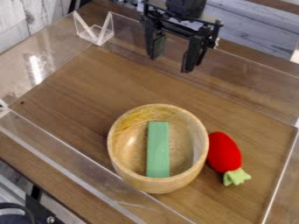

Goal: Remove the green block from the brown bowl and put it on the table

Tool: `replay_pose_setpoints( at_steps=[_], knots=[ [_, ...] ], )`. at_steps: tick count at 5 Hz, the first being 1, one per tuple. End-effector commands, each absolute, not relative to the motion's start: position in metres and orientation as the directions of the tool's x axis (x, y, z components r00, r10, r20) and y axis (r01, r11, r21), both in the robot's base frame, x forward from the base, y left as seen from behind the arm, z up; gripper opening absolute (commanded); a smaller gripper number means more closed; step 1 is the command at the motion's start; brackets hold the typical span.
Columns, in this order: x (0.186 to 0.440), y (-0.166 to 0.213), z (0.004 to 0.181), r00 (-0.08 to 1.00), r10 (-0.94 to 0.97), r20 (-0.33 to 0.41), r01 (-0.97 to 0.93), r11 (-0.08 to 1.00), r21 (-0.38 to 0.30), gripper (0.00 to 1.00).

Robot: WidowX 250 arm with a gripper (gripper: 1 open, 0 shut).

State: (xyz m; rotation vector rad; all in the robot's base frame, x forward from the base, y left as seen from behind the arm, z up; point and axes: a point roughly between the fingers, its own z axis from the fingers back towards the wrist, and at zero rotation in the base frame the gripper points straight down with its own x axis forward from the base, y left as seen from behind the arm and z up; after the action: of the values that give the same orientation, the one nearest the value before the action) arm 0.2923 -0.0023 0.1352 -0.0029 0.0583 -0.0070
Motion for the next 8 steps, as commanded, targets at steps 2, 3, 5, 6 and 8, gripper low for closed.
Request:
replay_pose_setpoints(
  at_steps=[2,3,5,6,8],
  knots=[
    [0.247,-0.012,0.115,0.983,0.164,-0.083,-0.169,0.985,-0.047,1.0],
    [0.224,-0.024,0.105,0.966,0.246,-0.073,-0.251,0.966,-0.064,1.0],
    [0.208,-0.04,0.078,0.944,0.331,-0.002,-0.329,0.936,-0.128,1.0],
    [0.203,-0.04,0.057,0.896,0.443,0.03,-0.435,0.89,-0.135,0.0],
    [0.203,-0.041,0.073,0.906,0.42,0.044,-0.413,0.904,-0.114,1.0]
  ],
)
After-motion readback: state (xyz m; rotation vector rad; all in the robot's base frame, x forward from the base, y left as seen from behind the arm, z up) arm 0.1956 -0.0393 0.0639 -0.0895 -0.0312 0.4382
